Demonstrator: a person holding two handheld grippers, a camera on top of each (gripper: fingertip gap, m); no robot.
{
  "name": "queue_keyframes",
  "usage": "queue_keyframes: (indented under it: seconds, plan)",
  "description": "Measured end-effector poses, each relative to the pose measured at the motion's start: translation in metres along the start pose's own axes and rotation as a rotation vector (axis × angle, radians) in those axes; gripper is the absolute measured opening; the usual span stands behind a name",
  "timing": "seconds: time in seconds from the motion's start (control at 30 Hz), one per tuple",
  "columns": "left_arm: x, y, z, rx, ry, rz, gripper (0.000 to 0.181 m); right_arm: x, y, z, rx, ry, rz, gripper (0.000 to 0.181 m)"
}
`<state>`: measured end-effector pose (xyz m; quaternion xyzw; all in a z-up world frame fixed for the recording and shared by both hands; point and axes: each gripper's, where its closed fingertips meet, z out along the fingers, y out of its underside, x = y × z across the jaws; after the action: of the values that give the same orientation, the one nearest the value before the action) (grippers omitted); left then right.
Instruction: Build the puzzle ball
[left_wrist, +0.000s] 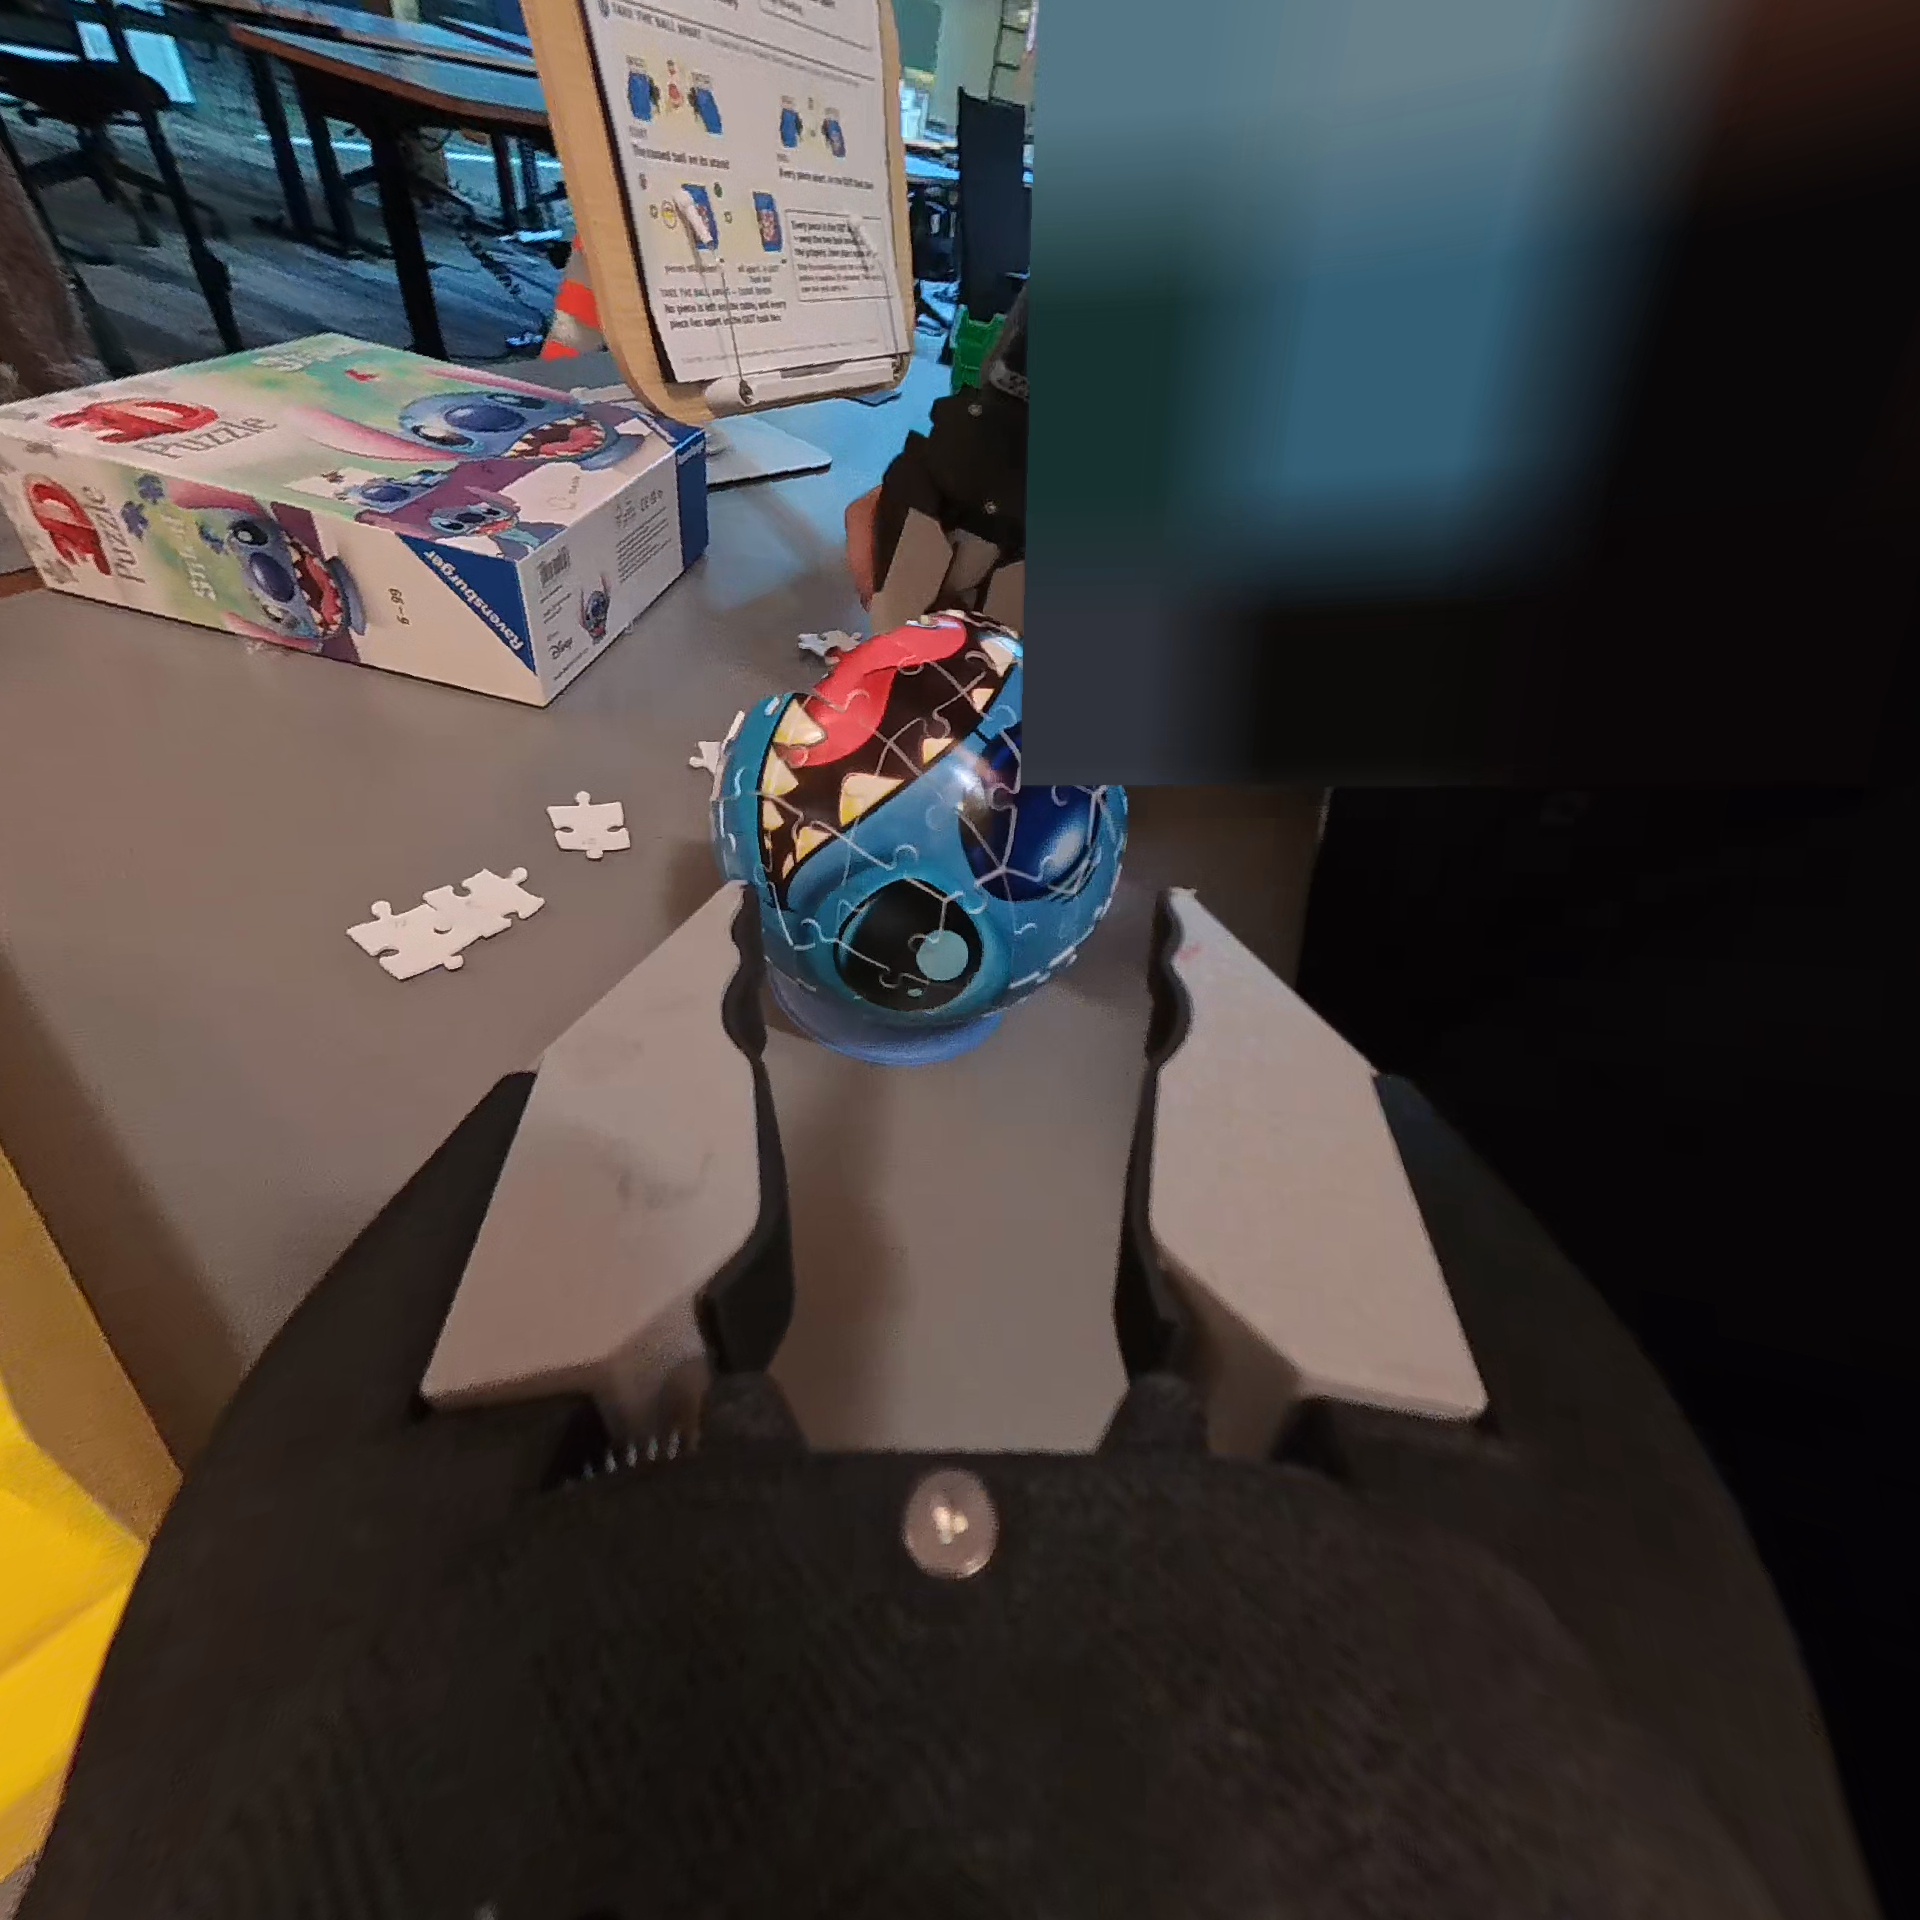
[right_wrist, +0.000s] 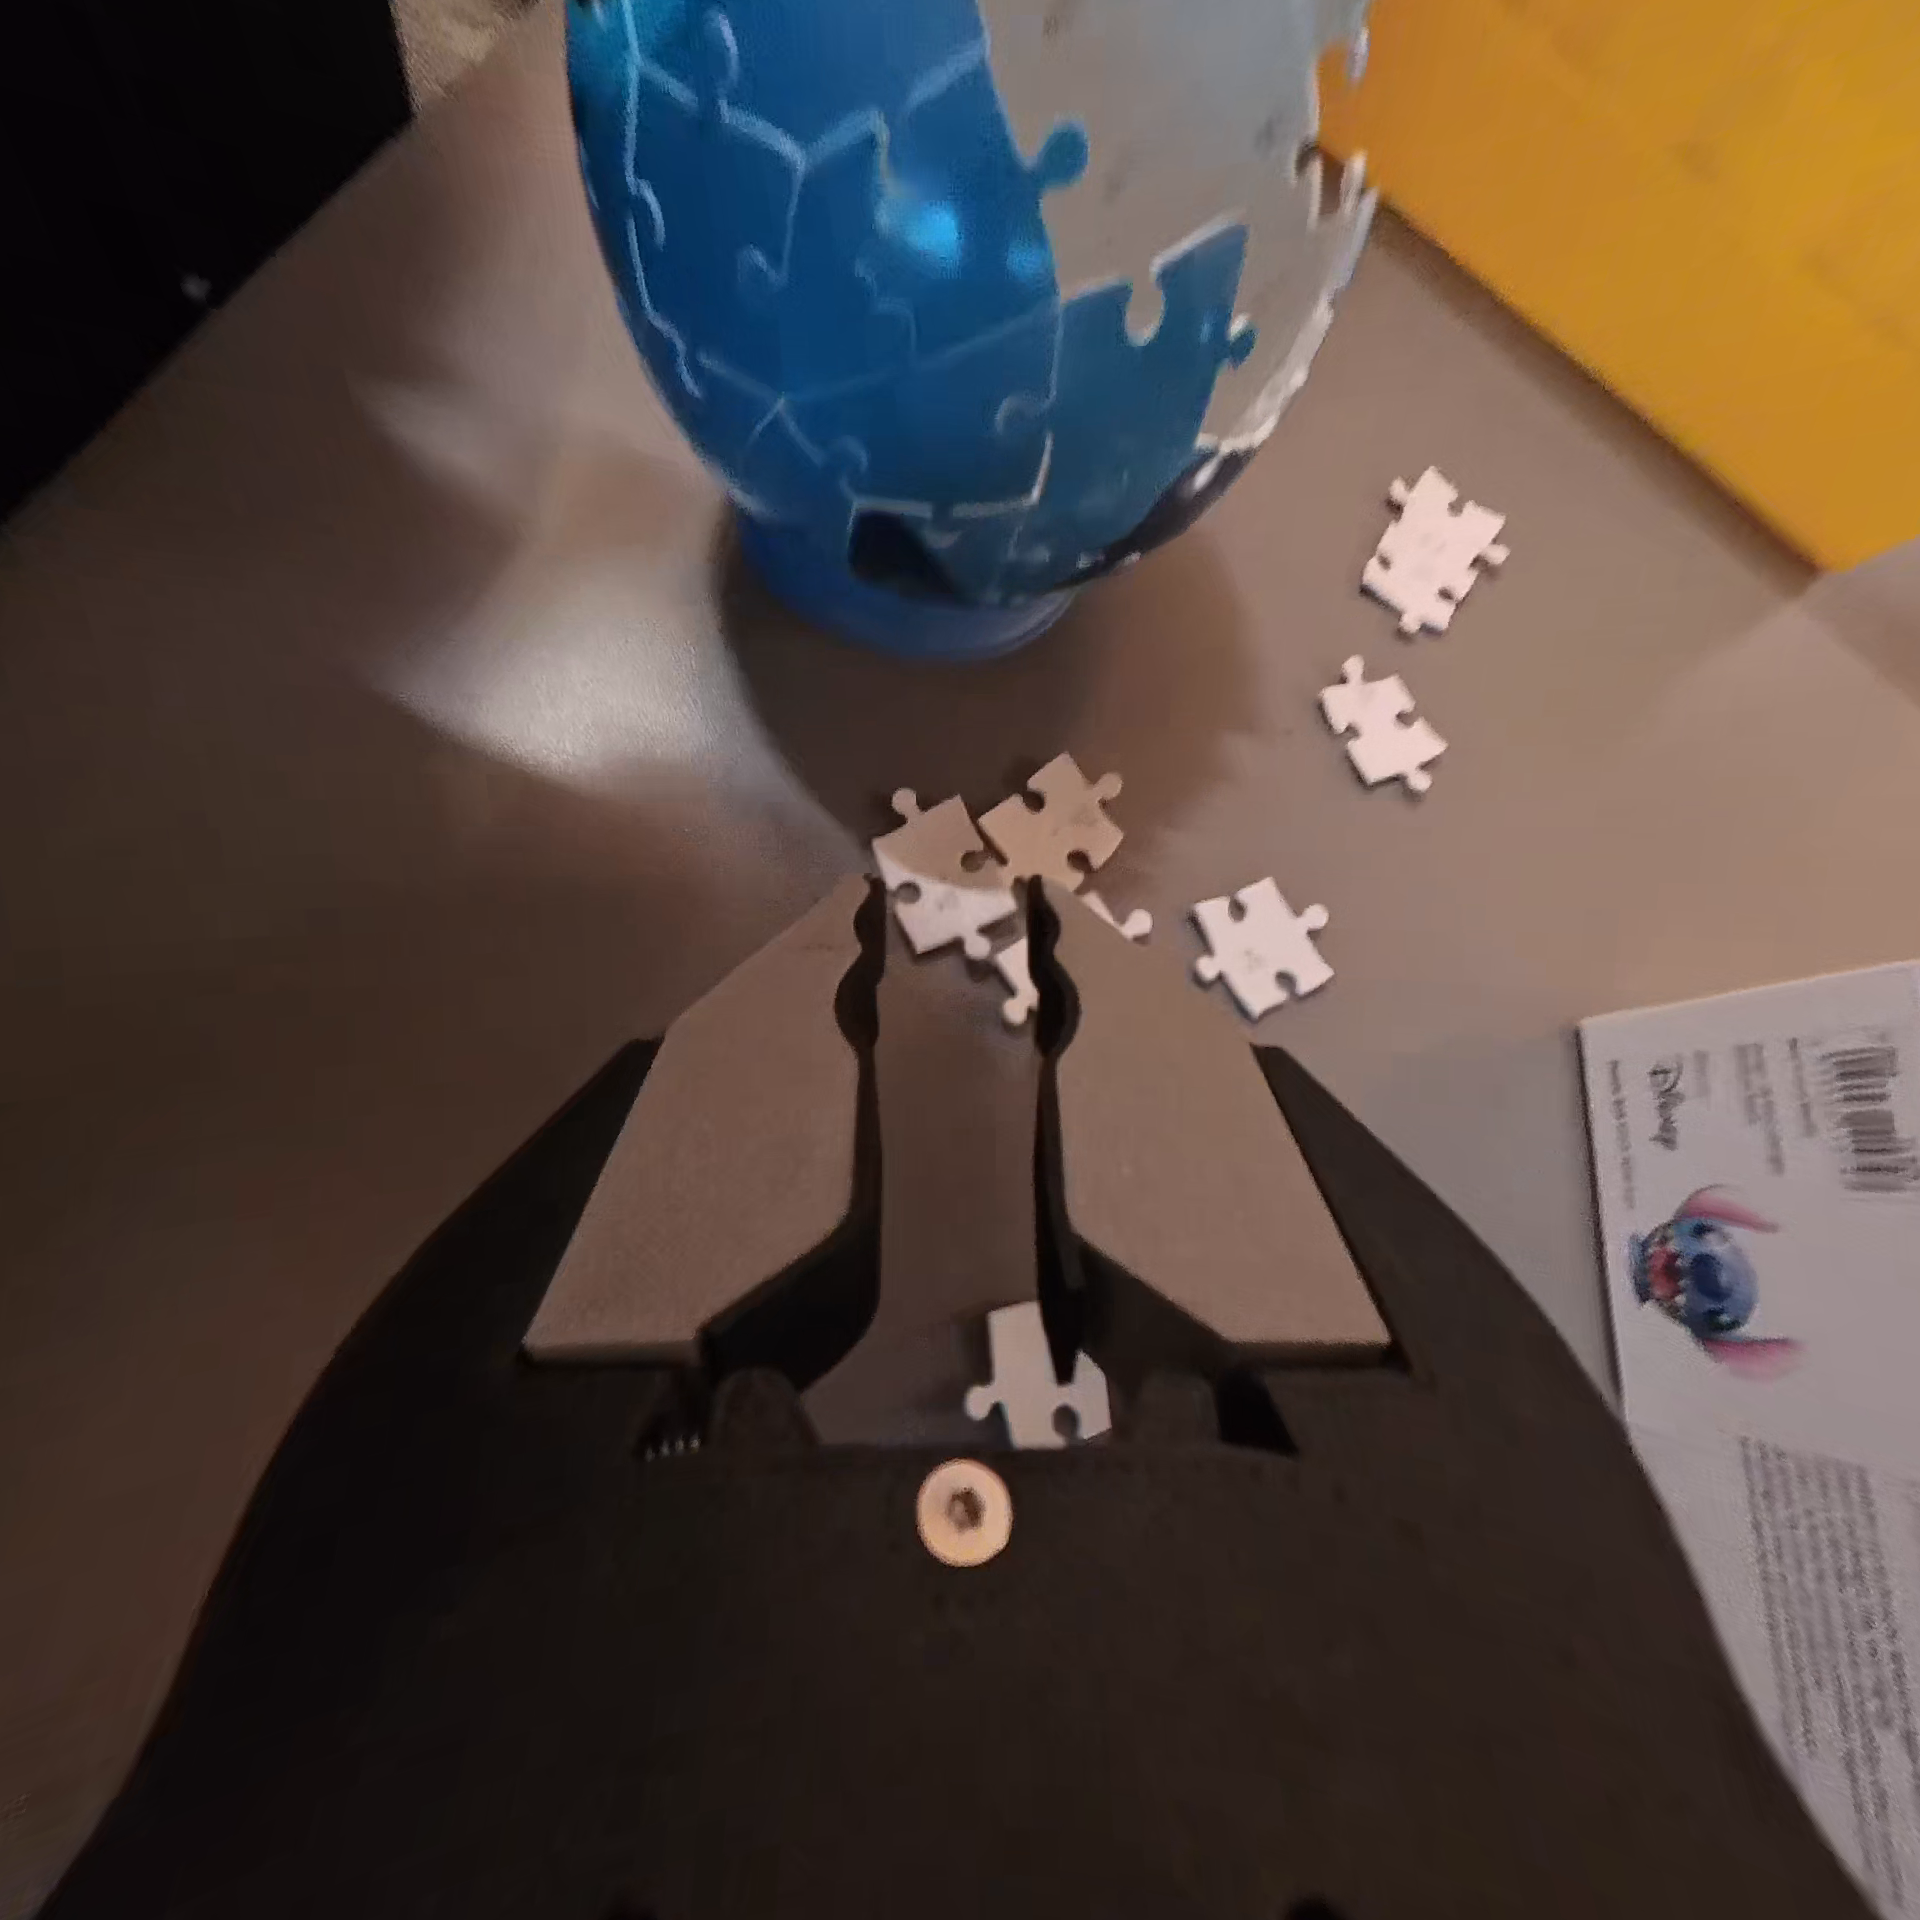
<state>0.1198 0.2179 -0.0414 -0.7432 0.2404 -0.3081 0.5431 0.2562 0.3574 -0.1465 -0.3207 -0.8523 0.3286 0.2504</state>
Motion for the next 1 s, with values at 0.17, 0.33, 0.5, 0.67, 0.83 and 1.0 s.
queue_keyframes:
  seconds: [0.17,0.33,0.5,0.67,0.83,1.0]
  plan:
    - [0.007,0.007,0.015,-0.065,-0.038,0.006,0.074,0.003,0.006,0.003,0.023,0.007,0.045,0.024]
    - [0.016,0.005,0.020,-0.078,-0.048,0.017,0.071,0.003,0.006,0.010,0.024,-0.013,0.016,0.027]
    - [0.023,0.001,0.021,-0.076,-0.063,0.018,0.068,-0.006,0.011,0.018,-0.002,-0.055,-0.005,0.012]
    - [0.035,-0.007,0.021,-0.083,-0.084,0.057,0.064,-0.007,0.009,0.014,0.005,-0.026,-0.023,0.000]
    - [0.048,-0.007,0.020,-0.089,-0.083,0.071,0.064,-0.006,0.004,0.007,0.033,-0.005,0.012,0.000]
    - [0.057,-0.005,0.014,-0.081,-0.100,0.073,0.063,-0.001,-0.001,0.011,0.036,0.015,0.131,0.034]
